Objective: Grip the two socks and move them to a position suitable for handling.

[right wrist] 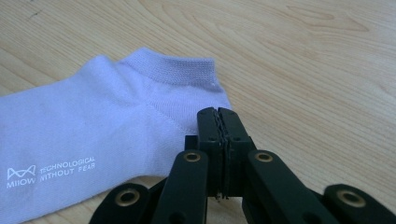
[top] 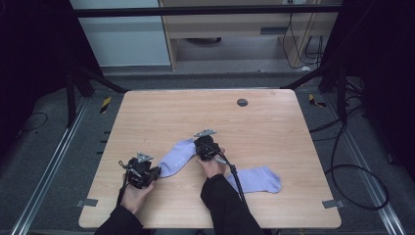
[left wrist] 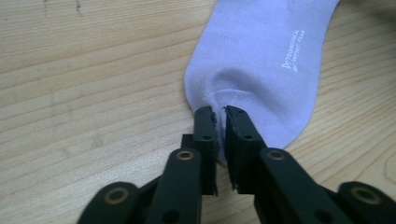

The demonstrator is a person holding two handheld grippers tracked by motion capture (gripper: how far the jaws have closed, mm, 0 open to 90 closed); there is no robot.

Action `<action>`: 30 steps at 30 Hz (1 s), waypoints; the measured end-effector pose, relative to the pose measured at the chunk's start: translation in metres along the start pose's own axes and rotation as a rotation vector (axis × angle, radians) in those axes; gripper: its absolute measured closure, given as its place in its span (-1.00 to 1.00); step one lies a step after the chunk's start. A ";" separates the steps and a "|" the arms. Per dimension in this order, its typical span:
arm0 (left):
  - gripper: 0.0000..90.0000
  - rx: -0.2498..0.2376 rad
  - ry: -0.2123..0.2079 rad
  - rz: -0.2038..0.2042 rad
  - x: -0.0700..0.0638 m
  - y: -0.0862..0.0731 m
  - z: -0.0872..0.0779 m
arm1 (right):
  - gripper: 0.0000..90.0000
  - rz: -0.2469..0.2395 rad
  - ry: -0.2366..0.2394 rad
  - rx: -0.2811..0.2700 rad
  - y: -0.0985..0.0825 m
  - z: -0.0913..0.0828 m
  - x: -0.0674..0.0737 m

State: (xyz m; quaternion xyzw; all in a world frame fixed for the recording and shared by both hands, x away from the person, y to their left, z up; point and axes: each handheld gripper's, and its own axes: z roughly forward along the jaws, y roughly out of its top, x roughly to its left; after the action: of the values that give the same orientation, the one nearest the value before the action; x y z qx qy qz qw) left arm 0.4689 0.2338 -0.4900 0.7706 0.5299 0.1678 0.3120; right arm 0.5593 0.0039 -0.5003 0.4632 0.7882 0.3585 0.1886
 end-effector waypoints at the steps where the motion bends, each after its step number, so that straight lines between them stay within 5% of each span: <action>1: 0.92 -0.003 0.001 0.000 0.000 0.000 0.000 | 1.00 0.000 0.004 0.001 0.000 -0.002 0.000; 10: 0.93 -0.055 0.047 -0.001 0.015 0.007 -0.012 | 1.00 0.006 0.046 -0.046 -0.005 -0.031 0.010; 19: 0.91 -0.036 0.081 0.011 0.021 0.007 -0.004 | 0.98 0.002 0.084 0.001 -0.032 -0.059 0.029; 24: 0.61 -0.061 0.096 0.001 0.022 0.007 -0.007 | 0.75 0.010 0.100 -0.005 -0.039 -0.066 0.024; 30: 0.34 -0.118 0.063 -0.009 0.019 0.010 -0.021 | 0.54 0.023 0.086 -0.069 -0.032 -0.095 0.004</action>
State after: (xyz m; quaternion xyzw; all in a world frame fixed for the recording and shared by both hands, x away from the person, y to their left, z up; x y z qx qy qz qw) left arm 0.4709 0.2557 -0.4691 0.7428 0.5320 0.2217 0.3408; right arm 0.4784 -0.0397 -0.4600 0.4497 0.7774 0.4073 0.1661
